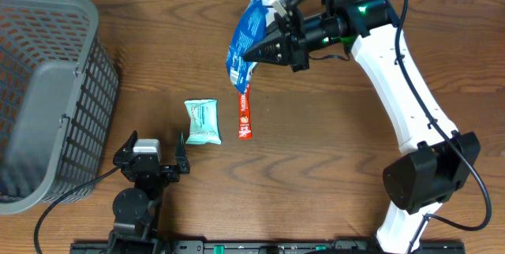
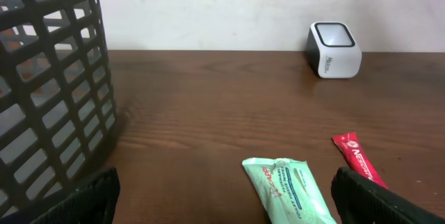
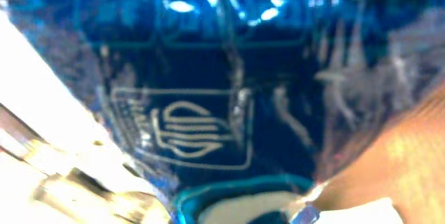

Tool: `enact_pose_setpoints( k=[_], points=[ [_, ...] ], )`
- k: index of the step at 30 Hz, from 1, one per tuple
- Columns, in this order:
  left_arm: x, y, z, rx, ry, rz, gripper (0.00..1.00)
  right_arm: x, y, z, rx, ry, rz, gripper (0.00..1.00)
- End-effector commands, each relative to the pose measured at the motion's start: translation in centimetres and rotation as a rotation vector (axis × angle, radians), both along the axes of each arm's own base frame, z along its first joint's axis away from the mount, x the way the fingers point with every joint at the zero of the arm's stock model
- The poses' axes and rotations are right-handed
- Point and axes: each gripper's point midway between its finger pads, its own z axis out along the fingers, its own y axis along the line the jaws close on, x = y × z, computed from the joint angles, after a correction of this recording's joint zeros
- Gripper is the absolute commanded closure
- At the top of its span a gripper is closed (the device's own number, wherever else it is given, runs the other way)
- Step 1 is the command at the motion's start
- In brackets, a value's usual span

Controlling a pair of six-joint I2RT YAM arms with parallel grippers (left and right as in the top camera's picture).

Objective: Scan the item barcode
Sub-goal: 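Lift the Oreo pack and hold it up to the scanner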

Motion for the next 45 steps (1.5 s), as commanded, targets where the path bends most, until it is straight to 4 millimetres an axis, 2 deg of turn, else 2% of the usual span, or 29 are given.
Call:
enact_pose_setpoints(
  k=[1,7,11,14,21,25,27,29,34,38,39,40,45],
  points=[
    [0.0,0.1,-1.9,0.006,0.045,0.005,0.02,-1.1,0.2,1.0,-0.043,0.324,0.038,0.99],
    [0.0,0.1,-1.9,0.006,0.045,0.006,0.02,-1.2,-0.5,0.6,-0.073,0.419,0.018,0.99],
    [0.0,0.1,-1.9,0.006,0.045,0.006,0.02,-1.2,-0.6,0.5,-0.078,0.42,0.013,0.99],
    [0.0,0.1,-1.9,0.006,0.045,0.005,0.02,-0.5,-0.4,-1.2,-0.16,0.393,-0.046,0.99],
    [0.0,0.1,-1.9,0.006,0.045,0.005,0.02,1.9,-1.4,-7.3,-0.478,0.296,-0.263,0.99],
    [0.0,0.1,-1.9,0.006,0.045,0.005,0.02,4.7,-2.7,-11.2,-0.724,0.171,-0.463,0.99],
    [0.0,0.1,-1.9,0.006,0.045,0.005,0.02,7.2,-3.9,-13.0,-0.867,0.063,-0.618,0.99],
    [0.0,0.1,-1.9,0.006,0.045,0.005,0.02,8.8,-4.0,-13.4,-0.906,-0.024,-0.681,0.99],
    [0.0,0.1,-1.9,0.006,0.045,0.006,0.02,13.8,-3.3,-13.6,-0.901,-0.222,-0.837,0.99],
    [0.0,0.1,-1.9,0.006,0.045,0.006,0.02,18.7,-3.4,-15.2,-0.898,-0.32,-0.977,0.99],
    [0.0,0.1,-1.9,0.006,0.045,0.005,0.02,21.2,-3.8,-16.1,-0.898,-0.375,-1.055,0.99],
    [0.0,0.1,-1.9,0.006,0.045,0.005,0.02,22.5,-3.8,-16.5,-0.886,-0.406,-1.091,0.99],
    [0.0,0.1,-1.9,0.006,0.045,0.006,0.02,26.4,-3.1,-17.1,-0.814,-0.56,-1.148,0.99]
  ],
)
